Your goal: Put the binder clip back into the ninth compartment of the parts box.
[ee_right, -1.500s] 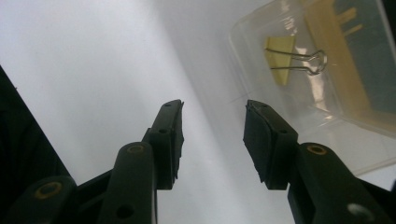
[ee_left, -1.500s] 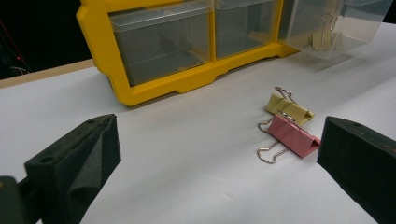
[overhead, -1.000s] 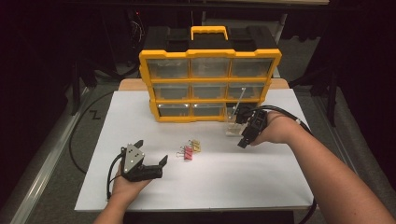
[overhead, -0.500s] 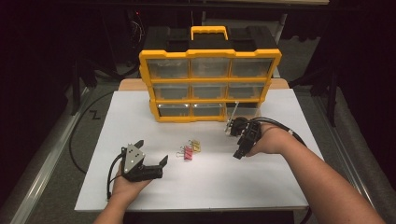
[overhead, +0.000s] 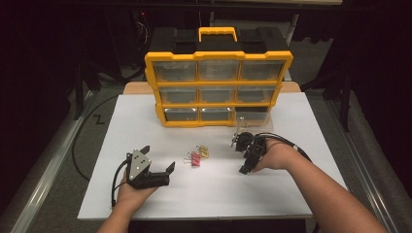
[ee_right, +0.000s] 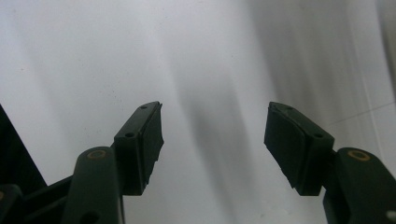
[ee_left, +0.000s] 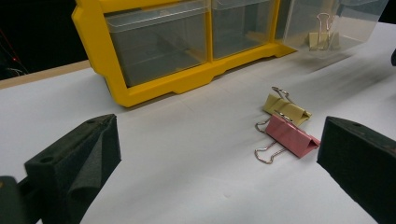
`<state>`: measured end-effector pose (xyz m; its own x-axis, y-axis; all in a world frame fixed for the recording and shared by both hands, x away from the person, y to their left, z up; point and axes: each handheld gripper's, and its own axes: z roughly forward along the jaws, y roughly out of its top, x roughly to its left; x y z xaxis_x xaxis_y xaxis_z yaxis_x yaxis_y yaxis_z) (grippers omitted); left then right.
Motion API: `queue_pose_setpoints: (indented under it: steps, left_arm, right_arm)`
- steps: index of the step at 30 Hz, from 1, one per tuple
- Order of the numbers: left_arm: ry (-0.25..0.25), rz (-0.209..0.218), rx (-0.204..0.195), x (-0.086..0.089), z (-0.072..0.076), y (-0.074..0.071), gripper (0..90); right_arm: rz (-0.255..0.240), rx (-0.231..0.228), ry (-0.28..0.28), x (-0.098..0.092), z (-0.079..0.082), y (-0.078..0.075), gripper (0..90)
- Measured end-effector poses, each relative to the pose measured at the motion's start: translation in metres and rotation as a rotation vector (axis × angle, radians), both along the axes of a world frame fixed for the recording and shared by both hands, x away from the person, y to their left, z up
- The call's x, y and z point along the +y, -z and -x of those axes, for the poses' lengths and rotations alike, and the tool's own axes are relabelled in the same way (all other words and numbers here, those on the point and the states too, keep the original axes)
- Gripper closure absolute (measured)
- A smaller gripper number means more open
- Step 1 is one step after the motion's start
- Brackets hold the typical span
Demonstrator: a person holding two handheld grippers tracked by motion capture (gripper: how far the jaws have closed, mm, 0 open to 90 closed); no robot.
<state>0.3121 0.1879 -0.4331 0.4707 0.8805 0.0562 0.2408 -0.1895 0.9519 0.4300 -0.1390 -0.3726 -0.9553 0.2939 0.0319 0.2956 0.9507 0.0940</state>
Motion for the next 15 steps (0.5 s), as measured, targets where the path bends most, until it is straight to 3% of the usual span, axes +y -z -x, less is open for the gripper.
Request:
queue_pose_setpoints:
  steps: [7, 15]
  left_arm:
    - [0.001, 0.001, 0.001, 0.0, 0.0, 0.0, 0.3]
    - [-0.001, 0.005, 0.001, 0.001, 0.0, 0.0, 0.3]
  right_arm:
    - [-0.014, 0.002, -0.008, 0.009, 0.0, 0.007, 38.4]
    - [-0.02, 0.002, -0.029, 0.032, -0.003, 0.008, 38.4]
